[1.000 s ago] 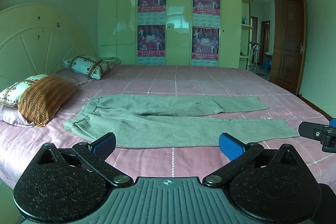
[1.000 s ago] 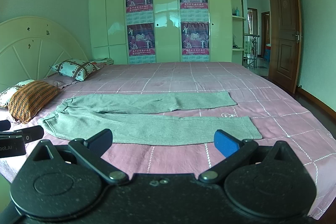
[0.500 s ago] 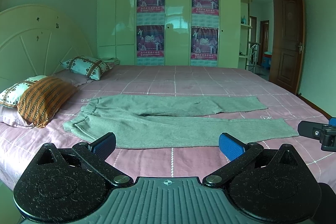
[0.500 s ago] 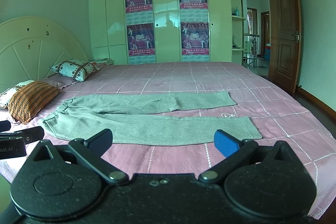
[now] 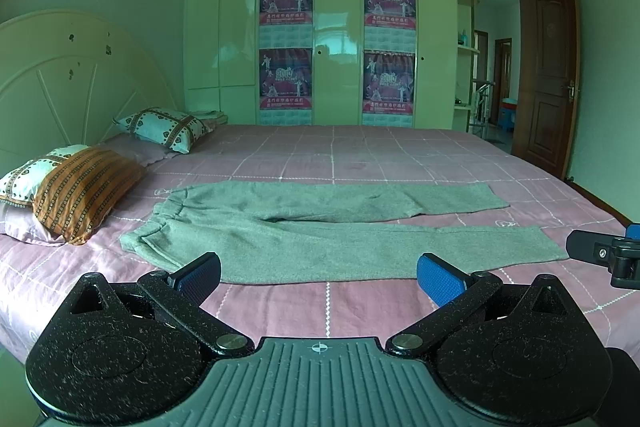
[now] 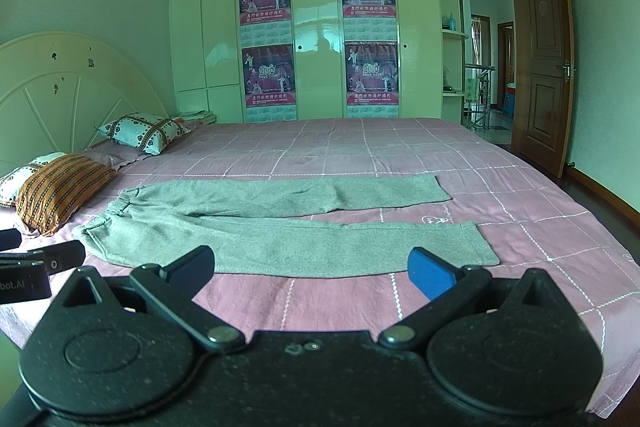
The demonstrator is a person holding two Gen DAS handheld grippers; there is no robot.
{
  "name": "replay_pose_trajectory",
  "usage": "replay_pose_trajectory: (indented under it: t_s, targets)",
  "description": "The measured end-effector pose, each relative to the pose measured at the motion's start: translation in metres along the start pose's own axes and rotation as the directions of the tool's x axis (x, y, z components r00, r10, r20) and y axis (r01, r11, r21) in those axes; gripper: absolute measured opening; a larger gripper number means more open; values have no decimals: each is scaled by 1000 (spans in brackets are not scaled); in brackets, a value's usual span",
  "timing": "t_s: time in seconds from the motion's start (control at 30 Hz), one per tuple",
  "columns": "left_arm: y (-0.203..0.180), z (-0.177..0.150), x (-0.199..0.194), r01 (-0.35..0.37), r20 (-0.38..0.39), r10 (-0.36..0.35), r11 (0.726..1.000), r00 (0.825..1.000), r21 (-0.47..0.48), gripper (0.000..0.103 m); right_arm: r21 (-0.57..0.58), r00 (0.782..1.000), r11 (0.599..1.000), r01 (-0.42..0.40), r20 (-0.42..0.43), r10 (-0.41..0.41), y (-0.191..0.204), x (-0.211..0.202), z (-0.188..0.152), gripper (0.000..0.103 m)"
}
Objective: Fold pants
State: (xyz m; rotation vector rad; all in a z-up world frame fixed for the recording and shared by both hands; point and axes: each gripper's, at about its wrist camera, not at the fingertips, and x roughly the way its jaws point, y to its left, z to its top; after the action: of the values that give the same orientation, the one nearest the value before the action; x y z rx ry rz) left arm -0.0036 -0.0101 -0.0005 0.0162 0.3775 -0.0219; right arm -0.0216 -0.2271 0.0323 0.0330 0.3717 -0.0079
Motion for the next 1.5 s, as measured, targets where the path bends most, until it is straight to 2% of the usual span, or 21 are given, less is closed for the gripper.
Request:
replay_pose_trajectory:
  t_s: [0.47,0.63,0.83,0.93,1.07,1.27,1.37,1.47,1.5]
  targets:
    - [3,3,4,-4,-2,4,1000,1000,12,103,-1,1000,1000,-22,-1,22,1,1,4,97]
    - [7,7,17,-29,-23,30,999,999,31,103,-10,999,999,-34,11,35,4,8,10,97]
    - [13,9,35,-17,-43,18,1000,999,23,103,-2,999,999,-36,1,36,5,24,17,97]
    - [13,10,47,-19,-51,22,999,998,45,103,-6,999,999,-41,-6,41,7,33,22,97]
    - [24,15,68,-14,-77,16,1000,997,24,103,-14,998,998,-59,-22,59,8,53,34,97]
    - [62,36,132,-19,-165,25,999,986,41,103,-60,992,991,-118,-44,116,15,105,62,97]
    - [97,53,170,-101,-159,107,994,981,47,103,-97,991,986,-133,-45,129,23,138,79,97]
    - [130,71,217,-226,-179,243,968,953,113,103,-116,987,980,-159,-53,154,31,179,97,93]
    - [142,76,230,-244,-170,262,963,950,117,103,-117,985,979,-166,-57,160,33,194,102,92]
